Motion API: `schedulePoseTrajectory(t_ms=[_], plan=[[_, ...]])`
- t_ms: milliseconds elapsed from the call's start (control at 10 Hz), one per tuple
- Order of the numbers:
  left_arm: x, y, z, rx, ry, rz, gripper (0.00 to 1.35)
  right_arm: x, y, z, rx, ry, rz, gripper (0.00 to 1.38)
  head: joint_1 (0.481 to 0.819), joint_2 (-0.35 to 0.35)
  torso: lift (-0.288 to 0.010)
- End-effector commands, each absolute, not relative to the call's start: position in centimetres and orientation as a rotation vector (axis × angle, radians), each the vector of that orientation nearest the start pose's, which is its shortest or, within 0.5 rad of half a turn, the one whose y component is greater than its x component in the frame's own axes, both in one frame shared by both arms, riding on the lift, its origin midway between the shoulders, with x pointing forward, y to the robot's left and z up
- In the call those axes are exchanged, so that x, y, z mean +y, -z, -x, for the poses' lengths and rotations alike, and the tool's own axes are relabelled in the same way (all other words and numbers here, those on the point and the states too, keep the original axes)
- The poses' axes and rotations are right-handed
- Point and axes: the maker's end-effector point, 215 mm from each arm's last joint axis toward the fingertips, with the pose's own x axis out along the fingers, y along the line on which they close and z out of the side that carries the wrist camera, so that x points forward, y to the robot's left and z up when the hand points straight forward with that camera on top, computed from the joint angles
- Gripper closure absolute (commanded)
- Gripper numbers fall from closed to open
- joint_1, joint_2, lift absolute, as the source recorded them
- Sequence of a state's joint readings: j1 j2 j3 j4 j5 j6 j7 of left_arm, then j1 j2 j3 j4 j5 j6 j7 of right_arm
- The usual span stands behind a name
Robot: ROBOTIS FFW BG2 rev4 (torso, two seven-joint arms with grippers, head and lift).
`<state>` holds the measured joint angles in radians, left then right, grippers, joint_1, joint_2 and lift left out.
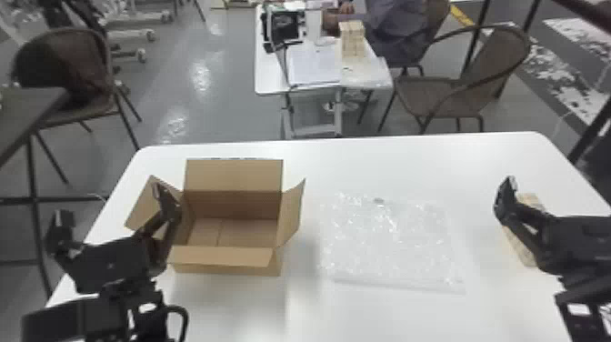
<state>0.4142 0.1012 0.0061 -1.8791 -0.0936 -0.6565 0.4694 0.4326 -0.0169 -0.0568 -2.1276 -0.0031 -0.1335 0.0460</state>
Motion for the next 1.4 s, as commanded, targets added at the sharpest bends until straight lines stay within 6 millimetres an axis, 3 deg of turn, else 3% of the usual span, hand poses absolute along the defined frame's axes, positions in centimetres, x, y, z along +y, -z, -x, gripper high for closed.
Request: schedulePoseTrajectory(t_ms=[0,1300], plan=[[31.31,19.56,-40.67,-0.578,-0.361,-0.039,0.0,-24.69,22.12,-46.07,-0.257,-0.007,0.047,0.0,0.678,0.086,-0.1],[31.31,19.56,-40.67,-0.578,-0.361,-0.039,0.0,-24.69,22.12,-46.07,-0.257,-0.007,0.047,0.0,0.678,0.086,-0.1]])
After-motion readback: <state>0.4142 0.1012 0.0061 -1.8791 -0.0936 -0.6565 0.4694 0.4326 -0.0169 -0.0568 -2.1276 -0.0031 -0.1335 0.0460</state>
